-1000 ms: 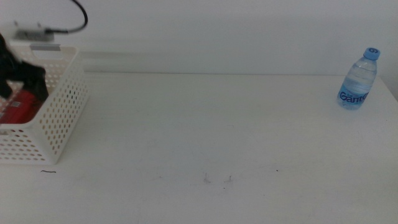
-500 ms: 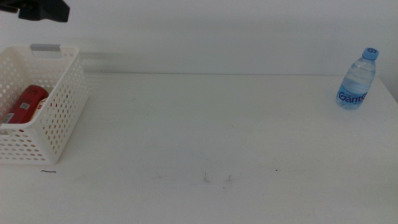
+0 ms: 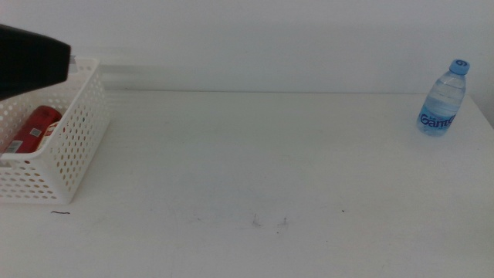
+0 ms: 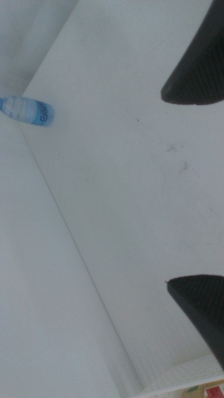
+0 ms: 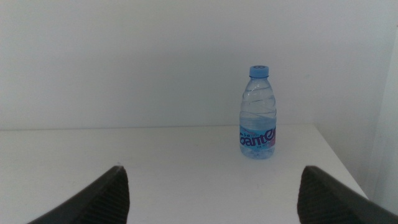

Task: Use arms to grab the bottles and put them into the dustbin to the left of the table.

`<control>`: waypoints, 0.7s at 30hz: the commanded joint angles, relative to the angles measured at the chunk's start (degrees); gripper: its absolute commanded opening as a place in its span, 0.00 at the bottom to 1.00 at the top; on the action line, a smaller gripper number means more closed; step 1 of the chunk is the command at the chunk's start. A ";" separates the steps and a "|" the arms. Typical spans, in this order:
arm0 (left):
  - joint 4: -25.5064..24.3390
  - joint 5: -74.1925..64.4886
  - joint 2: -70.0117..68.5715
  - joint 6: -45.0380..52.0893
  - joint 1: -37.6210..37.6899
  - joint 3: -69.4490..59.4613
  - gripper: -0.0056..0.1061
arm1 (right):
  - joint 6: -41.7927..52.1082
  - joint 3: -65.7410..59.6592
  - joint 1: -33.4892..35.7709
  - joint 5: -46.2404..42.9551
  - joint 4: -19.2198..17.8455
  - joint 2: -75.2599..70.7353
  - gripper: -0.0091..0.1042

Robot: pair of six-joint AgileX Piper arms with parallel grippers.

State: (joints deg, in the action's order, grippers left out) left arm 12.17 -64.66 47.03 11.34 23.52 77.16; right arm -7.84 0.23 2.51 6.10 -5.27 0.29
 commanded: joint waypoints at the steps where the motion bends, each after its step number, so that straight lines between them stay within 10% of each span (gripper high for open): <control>1: -0.74 1.04 -0.52 -1.29 0.99 -0.37 0.89 | 0.11 -0.23 -0.31 -0.47 -0.48 -0.29 0.83; 21: -1.18 3.72 -0.52 -1.12 0.99 -0.37 0.89 | -0.12 -0.23 -0.31 -0.47 -0.48 -0.29 0.83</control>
State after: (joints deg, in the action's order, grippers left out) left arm 11.10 -61.67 46.66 10.60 24.16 76.96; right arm -7.96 0.23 2.51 6.10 -5.27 0.29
